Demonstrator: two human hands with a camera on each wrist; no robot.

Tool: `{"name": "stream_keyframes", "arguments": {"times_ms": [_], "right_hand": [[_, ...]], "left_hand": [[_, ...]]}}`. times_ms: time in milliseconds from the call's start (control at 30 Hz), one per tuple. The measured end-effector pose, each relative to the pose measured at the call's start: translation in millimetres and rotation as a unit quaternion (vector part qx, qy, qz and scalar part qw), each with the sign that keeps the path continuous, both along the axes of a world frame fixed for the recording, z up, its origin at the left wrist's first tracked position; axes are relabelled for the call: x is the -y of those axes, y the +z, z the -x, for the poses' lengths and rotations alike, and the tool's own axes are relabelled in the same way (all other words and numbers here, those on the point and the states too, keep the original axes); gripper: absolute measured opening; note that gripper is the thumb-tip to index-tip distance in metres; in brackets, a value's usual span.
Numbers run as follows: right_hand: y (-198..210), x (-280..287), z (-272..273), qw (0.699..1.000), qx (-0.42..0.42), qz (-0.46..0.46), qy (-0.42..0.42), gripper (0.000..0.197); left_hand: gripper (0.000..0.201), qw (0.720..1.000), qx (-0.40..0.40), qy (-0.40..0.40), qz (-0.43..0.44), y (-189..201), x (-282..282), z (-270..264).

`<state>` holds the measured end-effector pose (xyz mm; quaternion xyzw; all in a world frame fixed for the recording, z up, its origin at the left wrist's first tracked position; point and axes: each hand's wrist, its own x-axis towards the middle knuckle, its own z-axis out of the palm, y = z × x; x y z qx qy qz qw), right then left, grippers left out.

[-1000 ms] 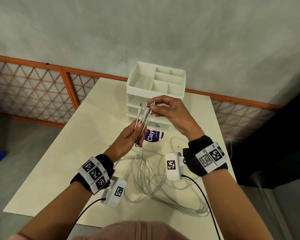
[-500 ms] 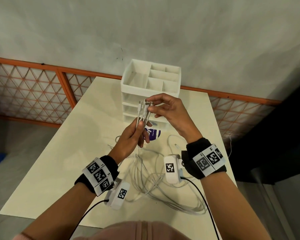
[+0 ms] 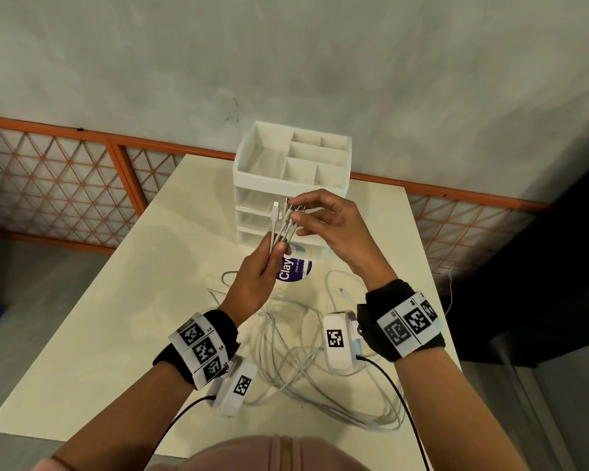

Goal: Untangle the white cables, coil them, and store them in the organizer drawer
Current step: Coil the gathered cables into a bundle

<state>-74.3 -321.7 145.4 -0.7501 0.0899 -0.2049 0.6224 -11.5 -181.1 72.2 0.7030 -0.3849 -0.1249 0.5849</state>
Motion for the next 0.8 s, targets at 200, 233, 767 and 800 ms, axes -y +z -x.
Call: {"name": "stream_keyframes", "arguments": {"times_ms": [200,233,767,800], "right_hand": [[1.3,2.1,-3.3,1.000,-0.003,0.021,0.004,0.032],[1.5,2.2,-4.0,1.000,-0.006,0.030,0.006,0.034],[5.5,11.5,-3.2,0.995,-0.037,0.092,0.022,0.024],[4.1,11.9,-3.4,0.995,-0.038,0.087,0.022,0.025]], "left_hand": [[0.027,0.998,-0.038,-0.048,-0.001,1.7,0.7,-1.4],[0.026,0.998,-0.035,-0.056,0.000,1.4,0.8,-2.3],[0.025,0.965,-0.115,-0.206,-0.118,17.5,2.0,-17.1],[0.025,0.964,-0.120,-0.208,-0.116,18.2,1.4,-16.4]]}}
